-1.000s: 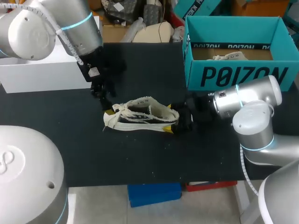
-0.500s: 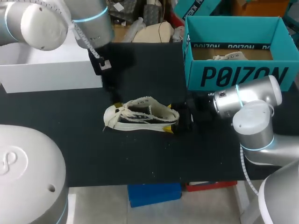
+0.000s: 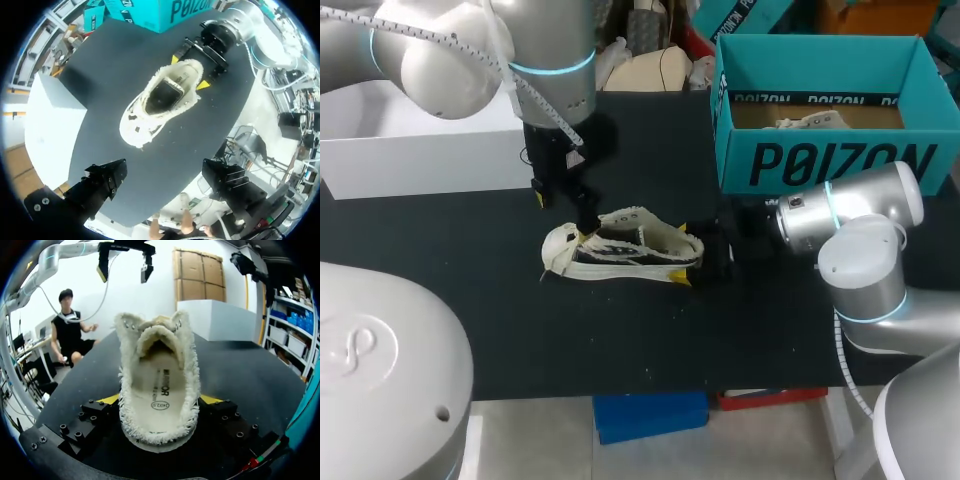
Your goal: Take the shoe out of the shoebox, open the shoe tongue, remove and reinsert the insole, then place the shoe into the shoebox
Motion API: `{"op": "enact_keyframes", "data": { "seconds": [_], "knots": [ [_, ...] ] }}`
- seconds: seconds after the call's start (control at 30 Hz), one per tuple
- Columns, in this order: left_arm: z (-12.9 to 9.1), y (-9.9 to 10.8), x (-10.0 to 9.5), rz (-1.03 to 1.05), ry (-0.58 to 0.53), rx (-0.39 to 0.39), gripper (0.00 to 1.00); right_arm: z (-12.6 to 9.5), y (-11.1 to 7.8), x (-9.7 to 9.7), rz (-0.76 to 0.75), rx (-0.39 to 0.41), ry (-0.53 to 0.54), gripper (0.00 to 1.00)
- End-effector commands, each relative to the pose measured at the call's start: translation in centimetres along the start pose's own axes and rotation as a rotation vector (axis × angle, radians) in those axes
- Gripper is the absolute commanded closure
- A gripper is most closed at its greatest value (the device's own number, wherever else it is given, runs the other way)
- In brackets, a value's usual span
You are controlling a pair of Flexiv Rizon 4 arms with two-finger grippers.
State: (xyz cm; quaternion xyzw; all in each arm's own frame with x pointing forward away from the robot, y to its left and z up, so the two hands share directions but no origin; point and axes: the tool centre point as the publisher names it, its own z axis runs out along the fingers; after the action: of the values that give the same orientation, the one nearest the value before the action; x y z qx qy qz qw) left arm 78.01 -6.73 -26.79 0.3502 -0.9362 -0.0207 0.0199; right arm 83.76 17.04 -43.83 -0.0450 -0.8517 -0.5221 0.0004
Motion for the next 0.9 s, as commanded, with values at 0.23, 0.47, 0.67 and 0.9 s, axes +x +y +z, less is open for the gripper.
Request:
{"op": "enact_keyframes", "data": {
  "seconds": [0.23, 0.47, 0.67, 0.9],
  "knots": [
    [0.1, -0.6, 0.0, -0.379, -0.011, -0.066, 0.0, 0.4, -0.2, -0.1, 0.001, 0.001, 0.0, 1.0],
    [0.0, -2.0, 0.5, -0.615, -0.265, -0.116, 0.0, 0.4, -0.2, -0.1, 0.001, 0.001, 0.0, 1.0],
    [0.6, -3.7, 1.3, -0.65, -0.327, -0.087, 0.0, 0.4, -0.2, -0.1, 0.001, 0.001, 0.0, 1.0],
    [1.6, -5.3, 1.3, -0.653, -0.368, 0.002, 0.0, 0.4, -0.2, -0.1, 0.001, 0.001, 0.0, 1.0]
  ]
}}
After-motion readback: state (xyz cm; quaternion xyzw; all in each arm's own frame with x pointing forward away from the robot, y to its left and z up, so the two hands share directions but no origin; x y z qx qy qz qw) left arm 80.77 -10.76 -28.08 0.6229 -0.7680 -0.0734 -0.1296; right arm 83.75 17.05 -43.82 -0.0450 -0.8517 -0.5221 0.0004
